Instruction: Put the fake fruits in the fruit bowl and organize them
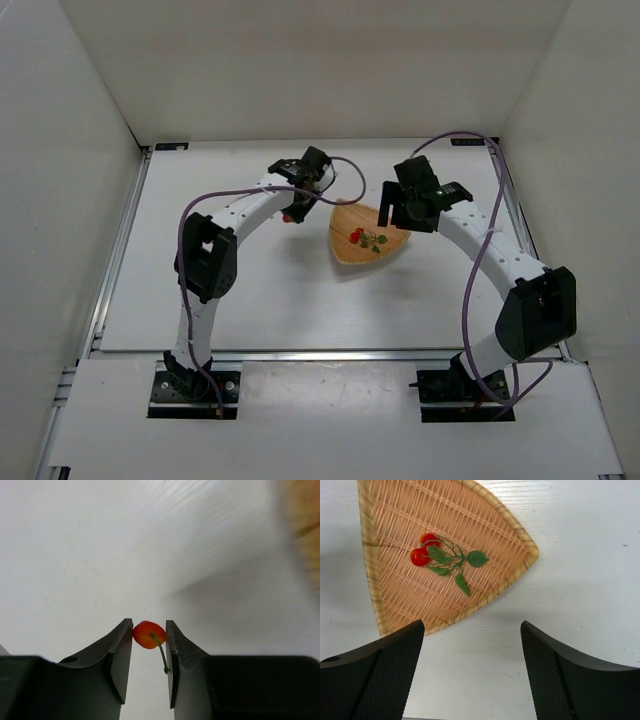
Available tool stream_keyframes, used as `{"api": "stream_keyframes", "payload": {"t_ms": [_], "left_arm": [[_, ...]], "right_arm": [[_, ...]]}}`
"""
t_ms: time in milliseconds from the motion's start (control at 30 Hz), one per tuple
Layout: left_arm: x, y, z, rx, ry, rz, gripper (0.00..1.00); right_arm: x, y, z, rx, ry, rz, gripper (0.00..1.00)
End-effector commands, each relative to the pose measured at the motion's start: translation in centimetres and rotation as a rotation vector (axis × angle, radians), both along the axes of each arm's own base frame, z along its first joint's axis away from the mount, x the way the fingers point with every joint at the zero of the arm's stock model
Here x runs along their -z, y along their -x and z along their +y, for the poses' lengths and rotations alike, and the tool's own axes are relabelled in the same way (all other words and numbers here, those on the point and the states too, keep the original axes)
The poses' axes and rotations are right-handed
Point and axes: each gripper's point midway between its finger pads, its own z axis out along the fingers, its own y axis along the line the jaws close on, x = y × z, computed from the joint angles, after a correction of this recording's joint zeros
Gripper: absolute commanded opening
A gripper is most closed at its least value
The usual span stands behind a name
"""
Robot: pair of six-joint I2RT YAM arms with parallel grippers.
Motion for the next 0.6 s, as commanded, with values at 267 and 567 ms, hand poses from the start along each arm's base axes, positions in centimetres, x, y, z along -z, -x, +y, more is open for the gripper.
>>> {"api": "stream_keyframes", "payload": {"t_ms": [267,567], "left_arm": [[-5.8,0.3,-16.7,0.347,0.296,-0.148,0.17],[-5.8,0.6,-20.5,0.402,0.334,-0.170,0.93]], "right_arm": [[-1.3,2.9,-7.9,0.348,0.005,-0.064,0.82],[-1.9,4.8,-10.7,0.400,0.008,-0.101,0.87]]}}
